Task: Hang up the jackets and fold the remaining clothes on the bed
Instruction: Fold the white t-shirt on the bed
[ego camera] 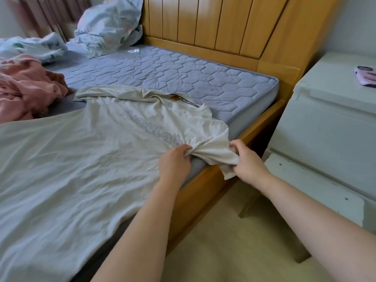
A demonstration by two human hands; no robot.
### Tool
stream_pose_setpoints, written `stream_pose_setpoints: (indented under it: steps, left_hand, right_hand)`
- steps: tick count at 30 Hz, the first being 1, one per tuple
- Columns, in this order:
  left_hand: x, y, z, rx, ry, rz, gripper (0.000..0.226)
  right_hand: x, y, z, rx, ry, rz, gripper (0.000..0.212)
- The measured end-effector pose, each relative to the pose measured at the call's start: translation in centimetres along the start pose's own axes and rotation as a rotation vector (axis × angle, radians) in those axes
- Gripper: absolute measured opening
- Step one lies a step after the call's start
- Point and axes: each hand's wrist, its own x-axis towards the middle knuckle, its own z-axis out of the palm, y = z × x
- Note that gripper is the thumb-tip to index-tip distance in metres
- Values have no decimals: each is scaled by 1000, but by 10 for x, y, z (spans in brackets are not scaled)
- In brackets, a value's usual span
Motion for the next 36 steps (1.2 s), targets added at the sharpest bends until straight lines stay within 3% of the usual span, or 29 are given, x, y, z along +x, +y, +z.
stream_pose_setpoints:
  steps: [2,4,6,7,10,12,16,19,21,25,30,34,36]
  left_hand:
    - [5,-6,-9,-95,-5,15,19]
    - [9,-8,-16,-200,10,-14,16]
    - [13,-7,-20,-297,23,-110,19]
    - [16,-5,-21,-326,19,-165,20]
    - [21,-4,-18,-302,-19,-242,21]
    - [24,-6,-16,-298,-42,-246,22]
    - [25,-9,-14,-295,-38,-248,30]
    - [24,-9,-14,-353,-28,-241,23]
    - [20,-10,-14,-396,-5,-232,22]
    - [14,-7,-13,-443,56,-219,21]
    - [13,-5,-20,-474,137,-204,18]
    - [17,-4,-26,-375,169,-169,18]
    - [19,-3,-29,-320,165,-156,19]
  right_hand:
    - [1,6,-1,-81,109,-72,15]
    - [9,6,-8,66,345,23,9]
    - [20,3,-14,179,565,241,20]
    - [23,-1,-14,204,580,375,33]
    - [24,-17,-4,425,297,745,57]
    - [15,-27,5,676,59,807,59]
    - [9,-24,24,1031,-20,701,51]
    - [9,-26,29,1190,-68,601,40]
    - [9,-34,33,1145,-59,522,34]
    - [17,-49,25,997,180,376,14]
    - [15,-59,7,942,312,324,10]
    - [11,-67,-4,1129,319,373,17]
    - [11,-66,-8,940,410,374,16]
